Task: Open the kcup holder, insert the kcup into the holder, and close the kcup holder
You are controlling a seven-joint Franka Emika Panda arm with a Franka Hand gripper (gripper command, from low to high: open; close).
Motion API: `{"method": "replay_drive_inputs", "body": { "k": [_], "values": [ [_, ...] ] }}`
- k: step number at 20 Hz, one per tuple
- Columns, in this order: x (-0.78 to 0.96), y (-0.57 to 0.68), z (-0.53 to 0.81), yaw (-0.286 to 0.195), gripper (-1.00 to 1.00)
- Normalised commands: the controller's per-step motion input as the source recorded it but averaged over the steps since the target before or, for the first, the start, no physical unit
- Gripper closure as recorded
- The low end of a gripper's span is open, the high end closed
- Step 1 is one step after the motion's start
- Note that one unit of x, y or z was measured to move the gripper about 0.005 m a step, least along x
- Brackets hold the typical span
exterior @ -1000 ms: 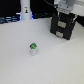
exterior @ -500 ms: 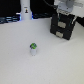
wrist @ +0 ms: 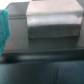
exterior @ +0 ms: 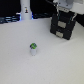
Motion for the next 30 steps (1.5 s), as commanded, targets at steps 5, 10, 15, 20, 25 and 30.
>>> {"method": "replay_drive_inputs", "body": {
  "k": [5, 10, 15, 20, 25, 30],
  "values": [
    [-0.31, 0.08, -0.41, -0.022, -1.00],
    [-0.32, 0.12, -0.39, -0.033, -1.00],
    [-0.37, 0.03, -0.45, -0.042, -1.00],
    [-0.22, 0.02, -0.26, -0.024, -1.00],
    [-0.05, 0.02, -0.02, -0.005, 1.00],
    [0.00, 0.00, 0.00, -0.007, 1.00]
  ]
}}
